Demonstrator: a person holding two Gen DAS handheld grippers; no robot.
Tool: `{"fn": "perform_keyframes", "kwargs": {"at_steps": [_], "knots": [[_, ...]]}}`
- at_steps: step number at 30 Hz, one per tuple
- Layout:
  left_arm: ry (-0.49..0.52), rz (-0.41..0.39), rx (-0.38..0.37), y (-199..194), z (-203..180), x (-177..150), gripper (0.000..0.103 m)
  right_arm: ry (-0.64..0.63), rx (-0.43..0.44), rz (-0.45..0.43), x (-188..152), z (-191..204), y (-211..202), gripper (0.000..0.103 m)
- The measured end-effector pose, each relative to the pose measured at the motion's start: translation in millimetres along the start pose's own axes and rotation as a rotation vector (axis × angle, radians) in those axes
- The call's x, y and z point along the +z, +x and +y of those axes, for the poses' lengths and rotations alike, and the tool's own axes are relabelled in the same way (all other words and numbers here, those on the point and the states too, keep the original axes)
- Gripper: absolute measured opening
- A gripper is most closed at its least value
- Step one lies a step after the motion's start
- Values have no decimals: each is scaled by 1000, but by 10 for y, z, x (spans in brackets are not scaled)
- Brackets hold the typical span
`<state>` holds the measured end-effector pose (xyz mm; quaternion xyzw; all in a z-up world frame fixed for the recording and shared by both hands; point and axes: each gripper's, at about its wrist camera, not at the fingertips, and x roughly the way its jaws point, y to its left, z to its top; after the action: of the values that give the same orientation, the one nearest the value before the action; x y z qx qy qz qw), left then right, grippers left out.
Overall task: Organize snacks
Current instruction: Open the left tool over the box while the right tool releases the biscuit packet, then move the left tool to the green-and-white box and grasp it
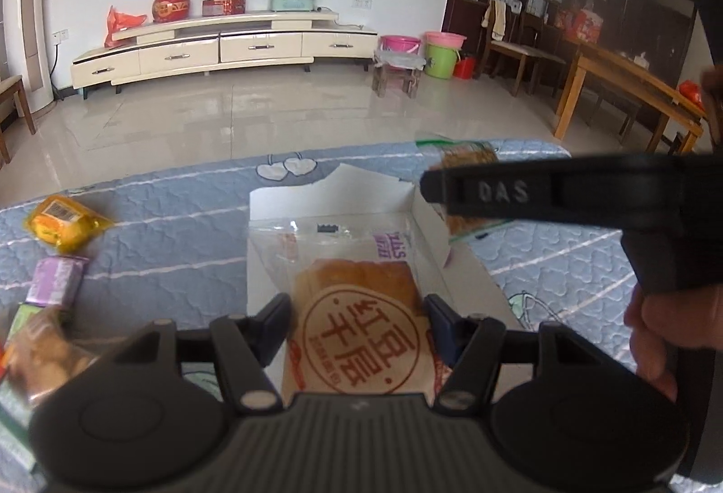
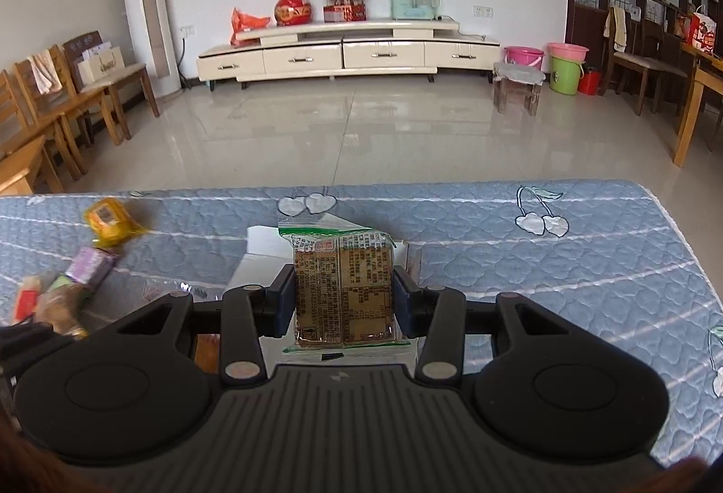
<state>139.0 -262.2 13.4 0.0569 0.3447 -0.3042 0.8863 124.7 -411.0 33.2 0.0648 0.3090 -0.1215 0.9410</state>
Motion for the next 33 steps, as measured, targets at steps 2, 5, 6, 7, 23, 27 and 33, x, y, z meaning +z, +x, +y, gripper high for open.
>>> {"fn": "perform_keyframes", "kwargs": {"at_steps": [2, 5, 6, 7, 23, 27, 33], "knots": [[-3, 8, -2, 65, -24, 1, 63, 2, -4, 11, -16, 29, 55, 54], [-4, 5, -31, 126, -63, 19, 64, 0, -19, 13, 18, 29, 156, 57], [-2, 11, -46, 138, -81, 32, 63, 0, -22, 6, 23, 19, 169, 68], [0, 12, -57, 142, -86, 42, 65, 0, -26, -5, 29, -10, 157, 80], [2, -87, 110, -774, 135, -98, 84, -21, -108, -172, -264, 225, -912, 103], [-12, -98, 182, -1031, 260, -203, 84, -47, -123, -196, -438, 382, -1195, 103], [-32, -119, 233, -1365, 461, -375, 85, -49, -88, -195, -621, 612, -1415, 103]]}}
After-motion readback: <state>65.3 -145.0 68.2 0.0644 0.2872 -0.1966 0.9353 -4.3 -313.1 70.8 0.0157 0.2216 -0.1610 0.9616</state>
